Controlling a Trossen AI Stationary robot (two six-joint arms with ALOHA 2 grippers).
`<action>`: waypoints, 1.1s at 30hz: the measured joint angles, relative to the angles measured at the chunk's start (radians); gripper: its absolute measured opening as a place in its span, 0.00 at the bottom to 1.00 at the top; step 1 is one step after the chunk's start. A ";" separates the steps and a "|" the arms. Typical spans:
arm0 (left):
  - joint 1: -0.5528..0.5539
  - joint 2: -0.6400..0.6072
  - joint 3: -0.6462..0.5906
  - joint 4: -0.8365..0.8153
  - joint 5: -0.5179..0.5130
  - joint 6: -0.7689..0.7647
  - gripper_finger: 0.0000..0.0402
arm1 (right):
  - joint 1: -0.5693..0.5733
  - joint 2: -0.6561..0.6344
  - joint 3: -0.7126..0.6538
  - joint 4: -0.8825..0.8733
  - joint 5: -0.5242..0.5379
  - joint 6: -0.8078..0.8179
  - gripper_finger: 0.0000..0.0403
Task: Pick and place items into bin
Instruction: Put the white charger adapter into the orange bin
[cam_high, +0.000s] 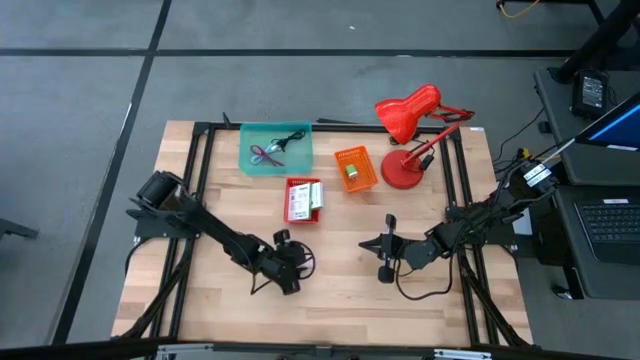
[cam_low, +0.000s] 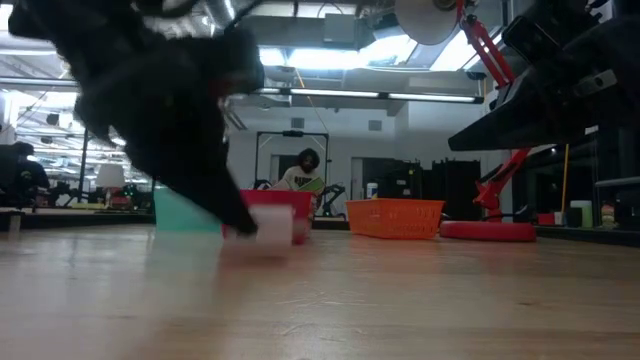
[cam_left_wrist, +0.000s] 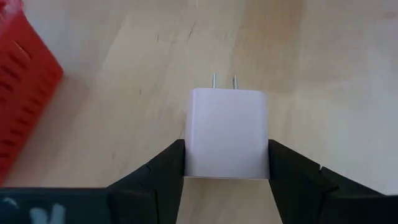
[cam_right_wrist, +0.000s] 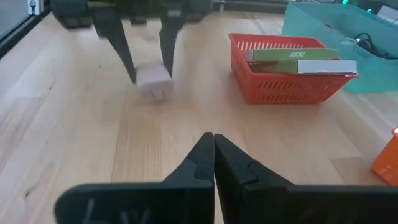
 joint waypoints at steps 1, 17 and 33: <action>0.000 -0.015 0.000 -0.001 -0.001 0.004 0.47 | 0.000 0.000 0.000 -0.005 0.000 0.002 0.00; -0.013 -0.345 -0.099 -0.106 -0.091 0.133 0.47 | 0.000 0.000 -0.001 -0.036 0.000 0.027 0.00; 0.009 -0.529 -0.514 0.622 -0.096 0.363 0.47 | -0.009 0.000 -0.001 -0.010 0.000 0.024 0.00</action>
